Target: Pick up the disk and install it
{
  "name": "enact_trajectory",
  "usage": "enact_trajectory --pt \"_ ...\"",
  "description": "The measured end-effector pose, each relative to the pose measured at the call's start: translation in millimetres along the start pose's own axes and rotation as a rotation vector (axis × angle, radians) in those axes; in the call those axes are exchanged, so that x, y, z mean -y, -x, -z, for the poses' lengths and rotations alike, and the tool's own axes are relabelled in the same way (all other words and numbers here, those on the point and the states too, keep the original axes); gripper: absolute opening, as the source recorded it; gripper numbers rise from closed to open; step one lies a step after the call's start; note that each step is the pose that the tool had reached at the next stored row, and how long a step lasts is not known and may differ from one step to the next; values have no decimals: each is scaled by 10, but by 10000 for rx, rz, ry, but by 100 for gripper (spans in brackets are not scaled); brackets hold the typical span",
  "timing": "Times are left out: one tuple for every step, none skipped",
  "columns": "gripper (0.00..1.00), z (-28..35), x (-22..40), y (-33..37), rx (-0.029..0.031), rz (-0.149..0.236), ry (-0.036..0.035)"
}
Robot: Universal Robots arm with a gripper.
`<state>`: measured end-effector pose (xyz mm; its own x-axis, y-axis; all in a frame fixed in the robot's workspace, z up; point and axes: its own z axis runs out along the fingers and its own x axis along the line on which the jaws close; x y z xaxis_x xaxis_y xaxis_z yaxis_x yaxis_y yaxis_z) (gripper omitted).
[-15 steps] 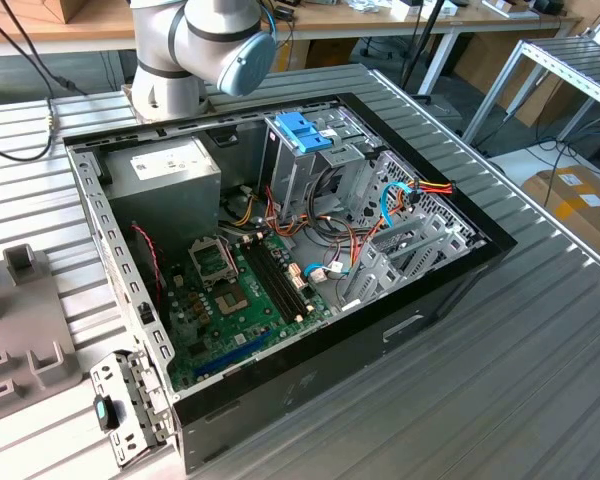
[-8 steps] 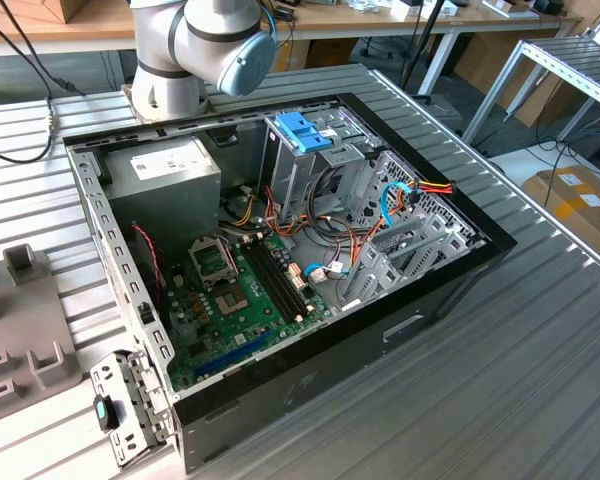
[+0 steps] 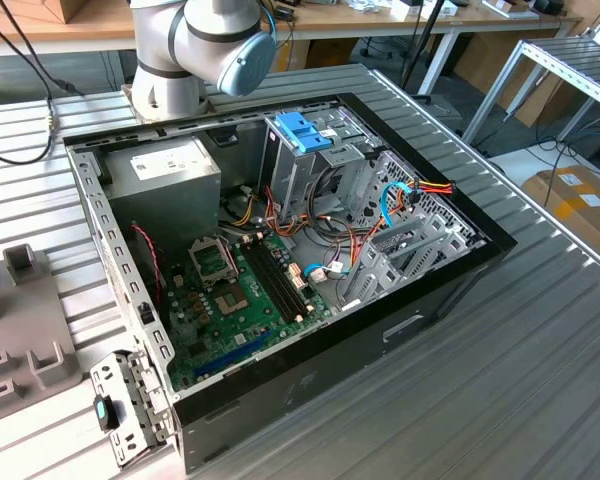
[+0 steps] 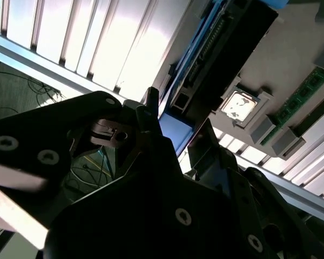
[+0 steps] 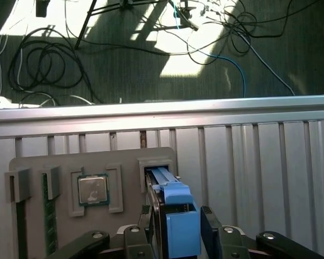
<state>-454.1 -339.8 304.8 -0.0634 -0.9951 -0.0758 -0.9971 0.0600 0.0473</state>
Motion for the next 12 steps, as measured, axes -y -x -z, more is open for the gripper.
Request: enact_trajectory --pt "48 -5 0 0 0 0 -1" --pt "48 -10 0 -1 1 0 -1" --pt "48 -17 1 -1 1 0 -1" --pt "48 -26 1 -2 1 0 -2" --pt "48 -33 1 -3 1 0 -2" --pt "48 -49 2 -4 1 1 -2" --pt "48 -59 3 -5 1 0 -1" --pt "48 -67 3 -5 1 0 -1" --pt "48 -75 3 -6 0 0 -1" --pt "48 -81 4 -6 1 0 -1" --pt "48 -88 4 -7 0 0 0" --pt "48 -93 4 -7 0 0 0"
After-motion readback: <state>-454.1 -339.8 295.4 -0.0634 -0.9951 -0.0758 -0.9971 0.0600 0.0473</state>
